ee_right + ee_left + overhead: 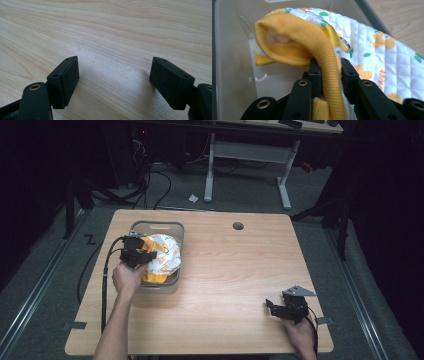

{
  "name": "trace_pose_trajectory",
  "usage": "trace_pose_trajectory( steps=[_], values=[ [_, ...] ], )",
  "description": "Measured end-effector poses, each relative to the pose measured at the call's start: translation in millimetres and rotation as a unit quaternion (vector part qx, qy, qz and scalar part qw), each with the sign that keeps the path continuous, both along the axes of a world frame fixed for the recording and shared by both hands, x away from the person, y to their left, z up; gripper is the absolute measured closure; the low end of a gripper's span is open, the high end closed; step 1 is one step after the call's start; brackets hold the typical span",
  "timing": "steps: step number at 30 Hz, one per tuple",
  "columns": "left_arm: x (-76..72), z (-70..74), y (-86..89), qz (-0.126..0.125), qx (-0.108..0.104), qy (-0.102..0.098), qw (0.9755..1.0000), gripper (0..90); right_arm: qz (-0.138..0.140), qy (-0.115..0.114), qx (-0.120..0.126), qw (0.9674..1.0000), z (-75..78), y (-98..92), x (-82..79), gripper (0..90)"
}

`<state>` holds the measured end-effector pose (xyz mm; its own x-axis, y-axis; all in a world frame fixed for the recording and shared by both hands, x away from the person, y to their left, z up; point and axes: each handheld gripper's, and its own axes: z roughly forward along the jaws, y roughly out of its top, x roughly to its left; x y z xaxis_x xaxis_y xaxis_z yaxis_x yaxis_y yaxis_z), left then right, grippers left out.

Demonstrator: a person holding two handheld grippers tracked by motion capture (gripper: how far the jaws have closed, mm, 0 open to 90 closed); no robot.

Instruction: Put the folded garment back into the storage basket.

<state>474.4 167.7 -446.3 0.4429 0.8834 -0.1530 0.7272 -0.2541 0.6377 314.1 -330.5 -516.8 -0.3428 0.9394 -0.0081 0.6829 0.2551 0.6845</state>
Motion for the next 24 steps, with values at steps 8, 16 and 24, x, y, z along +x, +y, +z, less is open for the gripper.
trace_pose_trajectory(
  steps=[8,16,24],
  values=[
    [3.0,-1.4,-3.2,0.006,0.020,0.009,0.9997,73.1,0.000,0.000,0.000,1.0000,0.0,0.0,0.0,23.9],
    [10.4,-5.1,-8.2,0.033,0.050,0.022,0.9979,62.0,0.000,0.000,0.000,1.0000,0.0,0.0,0.0,23.9],
    [5.4,1.5,-2.9,0.055,0.055,0.000,0.9969,47.2,0.000,0.000,0.000,1.0000,0.0,0.0,0.0,23.9]
  ],
)
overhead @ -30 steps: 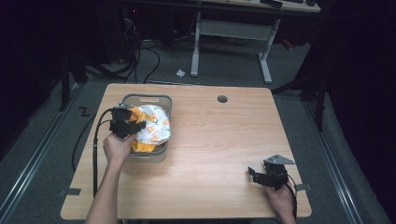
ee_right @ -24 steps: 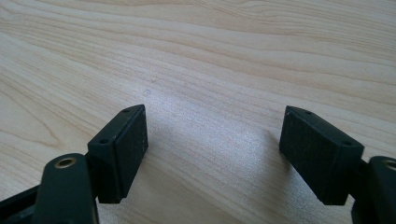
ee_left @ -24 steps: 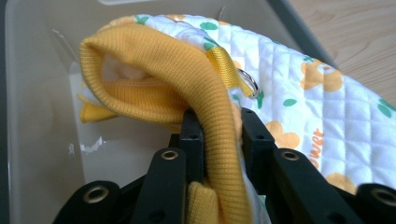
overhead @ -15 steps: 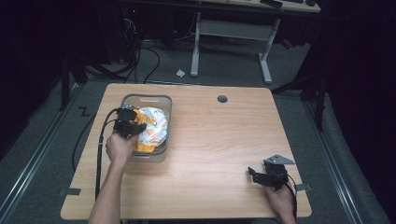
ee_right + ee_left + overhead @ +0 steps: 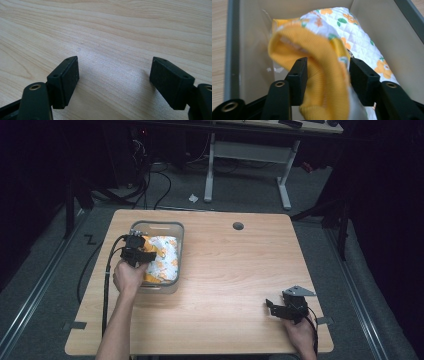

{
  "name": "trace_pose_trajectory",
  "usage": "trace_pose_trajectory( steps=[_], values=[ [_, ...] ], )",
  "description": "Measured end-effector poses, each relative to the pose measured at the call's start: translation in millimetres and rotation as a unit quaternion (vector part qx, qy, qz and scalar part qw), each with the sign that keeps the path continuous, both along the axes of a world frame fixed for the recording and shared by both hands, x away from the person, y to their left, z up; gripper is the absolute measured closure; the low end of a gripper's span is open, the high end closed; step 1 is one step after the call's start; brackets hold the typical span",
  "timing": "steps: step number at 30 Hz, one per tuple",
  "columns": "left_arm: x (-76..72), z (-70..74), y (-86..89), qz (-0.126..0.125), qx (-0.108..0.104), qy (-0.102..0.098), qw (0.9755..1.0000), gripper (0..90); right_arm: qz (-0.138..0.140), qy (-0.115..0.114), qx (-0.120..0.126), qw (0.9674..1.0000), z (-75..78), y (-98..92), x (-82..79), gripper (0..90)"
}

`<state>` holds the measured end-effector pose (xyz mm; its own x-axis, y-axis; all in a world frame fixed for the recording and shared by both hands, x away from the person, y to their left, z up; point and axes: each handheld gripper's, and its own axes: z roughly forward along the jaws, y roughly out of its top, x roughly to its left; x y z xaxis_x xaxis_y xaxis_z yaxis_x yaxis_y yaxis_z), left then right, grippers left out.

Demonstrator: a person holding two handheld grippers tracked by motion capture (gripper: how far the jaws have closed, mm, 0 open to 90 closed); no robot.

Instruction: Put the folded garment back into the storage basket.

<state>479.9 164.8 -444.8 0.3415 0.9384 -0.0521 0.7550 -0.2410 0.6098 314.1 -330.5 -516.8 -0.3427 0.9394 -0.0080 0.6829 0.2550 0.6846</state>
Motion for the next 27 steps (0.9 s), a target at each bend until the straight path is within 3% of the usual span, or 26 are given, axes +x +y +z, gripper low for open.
trace_pose_trajectory(
  steps=[1,5,12,15,27],
  values=[
    [-3.0,5.1,1.8,0.004,0.000,-0.014,0.9999,46.1,0.000,0.000,0.000,1.0000,0.0,0.0,0.0,23.9],
    [-7.8,11.8,3.5,0.009,-0.009,-0.028,0.9995,42.9,0.000,0.000,0.000,1.0000,0.0,0.0,0.0,23.9],
    [-23.6,22.0,-2.4,-0.008,-0.026,-0.060,0.9978,39.8,0.000,0.000,0.000,1.0000,0.0,-0.2,0.1,23.9],
    [-32.3,27.0,-5.4,-0.019,-0.051,-0.081,0.9952,41.0,0.000,0.000,0.000,1.0000,0.0,-0.2,0.1,23.9],
    [-55.8,35.9,-18.5,-0.048,-0.070,-0.117,0.9895,40.0,0.000,0.000,0.000,1.0000,-0.1,-0.2,0.1,23.9]
  ],
)
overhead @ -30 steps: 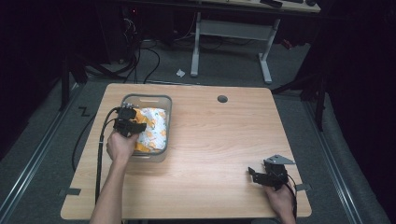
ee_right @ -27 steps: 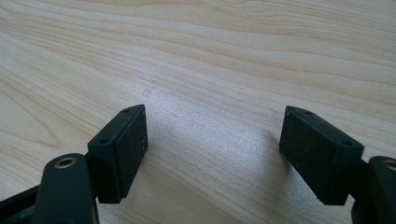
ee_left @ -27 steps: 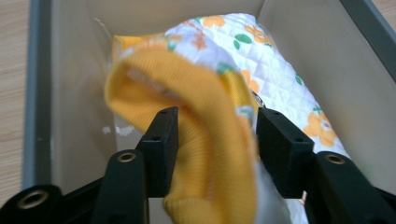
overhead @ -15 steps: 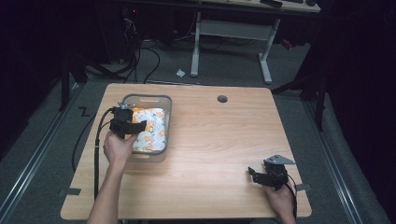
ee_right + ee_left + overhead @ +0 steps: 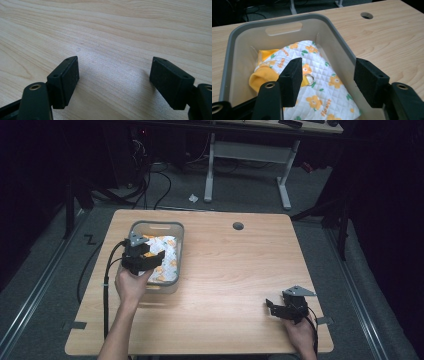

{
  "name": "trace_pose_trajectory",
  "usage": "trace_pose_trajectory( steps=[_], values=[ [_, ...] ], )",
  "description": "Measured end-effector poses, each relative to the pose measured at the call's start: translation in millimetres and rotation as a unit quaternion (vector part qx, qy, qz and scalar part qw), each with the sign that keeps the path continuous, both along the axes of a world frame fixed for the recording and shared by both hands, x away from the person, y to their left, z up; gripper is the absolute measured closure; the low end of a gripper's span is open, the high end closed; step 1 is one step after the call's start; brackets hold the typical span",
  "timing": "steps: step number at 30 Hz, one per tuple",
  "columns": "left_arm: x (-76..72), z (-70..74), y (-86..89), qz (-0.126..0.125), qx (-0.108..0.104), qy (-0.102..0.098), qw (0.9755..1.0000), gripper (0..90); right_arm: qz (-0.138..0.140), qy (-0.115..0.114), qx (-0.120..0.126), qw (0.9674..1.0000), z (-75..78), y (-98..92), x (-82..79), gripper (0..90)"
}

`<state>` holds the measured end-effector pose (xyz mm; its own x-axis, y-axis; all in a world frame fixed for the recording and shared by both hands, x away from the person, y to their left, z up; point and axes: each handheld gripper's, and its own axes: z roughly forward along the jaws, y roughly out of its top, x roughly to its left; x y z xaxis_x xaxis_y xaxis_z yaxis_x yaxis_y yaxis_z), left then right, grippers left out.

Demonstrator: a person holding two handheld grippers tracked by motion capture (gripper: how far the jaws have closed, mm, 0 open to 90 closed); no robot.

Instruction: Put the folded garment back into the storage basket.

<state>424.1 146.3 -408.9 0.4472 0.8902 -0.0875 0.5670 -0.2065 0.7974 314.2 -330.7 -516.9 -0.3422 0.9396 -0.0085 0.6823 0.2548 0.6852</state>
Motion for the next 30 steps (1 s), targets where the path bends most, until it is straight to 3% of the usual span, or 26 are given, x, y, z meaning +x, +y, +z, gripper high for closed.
trace_pose_trajectory(
  steps=[4,7,11,30],
  values=[
    [-5.4,0.3,-3.0,-0.005,-0.001,-0.003,1.0000,39.3,0.000,0.000,0.000,1.0000,0.0,0.0,0.0,23.9],
    [-10.9,1.3,-8.1,-0.011,0.013,-0.011,0.9998,39.2,0.000,0.000,0.000,1.0000,0.0,0.0,0.0,23.9],
    [-15.7,2.7,-14.0,-0.018,0.016,-0.019,0.9995,39.2,0.000,0.000,0.000,1.0000,0.0,0.0,0.0,23.9],
    [-36.5,9.7,-28.8,-0.050,-0.008,-0.039,0.9980,38.8,0.000,0.000,0.000,1.0000,0.0,0.0,0.0,23.9]
  ],
)
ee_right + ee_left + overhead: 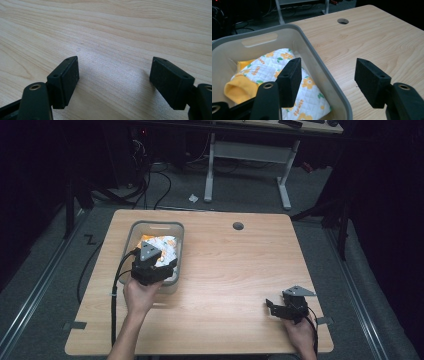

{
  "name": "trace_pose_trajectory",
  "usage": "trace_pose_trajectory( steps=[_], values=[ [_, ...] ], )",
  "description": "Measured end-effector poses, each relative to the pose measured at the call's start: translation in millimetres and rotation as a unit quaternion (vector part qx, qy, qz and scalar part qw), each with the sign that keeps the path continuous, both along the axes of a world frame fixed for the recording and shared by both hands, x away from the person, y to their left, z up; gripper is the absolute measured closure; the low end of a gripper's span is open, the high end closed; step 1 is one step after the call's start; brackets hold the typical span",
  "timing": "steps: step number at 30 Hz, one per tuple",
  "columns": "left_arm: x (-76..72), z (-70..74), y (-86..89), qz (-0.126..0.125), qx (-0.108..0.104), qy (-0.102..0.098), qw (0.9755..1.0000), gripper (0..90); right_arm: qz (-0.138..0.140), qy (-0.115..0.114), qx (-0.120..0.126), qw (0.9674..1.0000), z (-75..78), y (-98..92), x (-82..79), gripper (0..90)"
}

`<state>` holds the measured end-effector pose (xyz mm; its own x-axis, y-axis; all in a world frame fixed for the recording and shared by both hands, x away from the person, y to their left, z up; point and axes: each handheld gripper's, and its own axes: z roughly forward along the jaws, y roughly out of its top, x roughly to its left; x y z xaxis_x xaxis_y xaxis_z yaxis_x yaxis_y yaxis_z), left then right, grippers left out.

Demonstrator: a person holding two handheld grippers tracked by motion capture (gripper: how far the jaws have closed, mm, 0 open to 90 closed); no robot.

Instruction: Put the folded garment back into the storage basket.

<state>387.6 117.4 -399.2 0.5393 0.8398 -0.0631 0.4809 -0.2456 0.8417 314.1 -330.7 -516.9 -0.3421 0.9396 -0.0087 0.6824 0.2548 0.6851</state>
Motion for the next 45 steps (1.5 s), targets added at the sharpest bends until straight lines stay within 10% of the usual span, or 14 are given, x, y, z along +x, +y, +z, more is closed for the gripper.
trace_pose_trajectory(
  steps=[45],
  values=[
    [-37.6,-15.0,-37.2,-0.068,-0.039,0.002,0.9969,38.7,-0.001,0.000,0.000,1.0000,0.1,0.1,0.0,23.9]
  ],
)
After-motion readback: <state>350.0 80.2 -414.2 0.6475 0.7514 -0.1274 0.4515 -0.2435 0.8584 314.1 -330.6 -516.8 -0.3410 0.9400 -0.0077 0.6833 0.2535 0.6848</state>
